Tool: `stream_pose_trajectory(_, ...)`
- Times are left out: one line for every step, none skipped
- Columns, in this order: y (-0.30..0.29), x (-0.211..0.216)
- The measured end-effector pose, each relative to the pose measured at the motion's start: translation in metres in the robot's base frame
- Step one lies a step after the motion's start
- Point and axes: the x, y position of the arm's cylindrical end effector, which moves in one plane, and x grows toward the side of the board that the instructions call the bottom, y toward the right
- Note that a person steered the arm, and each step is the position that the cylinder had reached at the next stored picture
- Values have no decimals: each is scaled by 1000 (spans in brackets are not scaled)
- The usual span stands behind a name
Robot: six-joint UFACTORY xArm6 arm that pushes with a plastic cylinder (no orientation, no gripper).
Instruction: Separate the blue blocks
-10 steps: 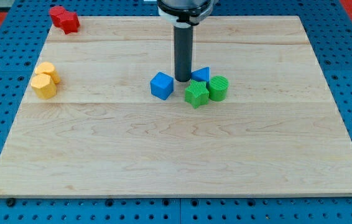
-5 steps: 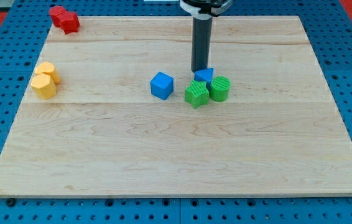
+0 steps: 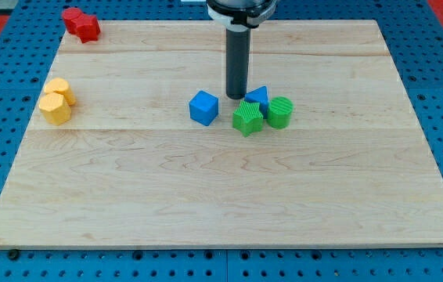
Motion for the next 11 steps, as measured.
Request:
stream_pose_trajectory(7,-23)
stream_pose_trajectory(7,-27)
stream_pose_trajectory(6,-6)
stream_pose_trajectory(-13,31)
stream_pose_trajectory(-25,50)
stream_pose_trajectory(-15,61)
stream_pose_trajectory(11,63)
stream_pose_trajectory(18,63)
stream_pose_trajectory(6,63)
stream_pose_trajectory(-14,60)
stream_pose_trajectory(-19,37)
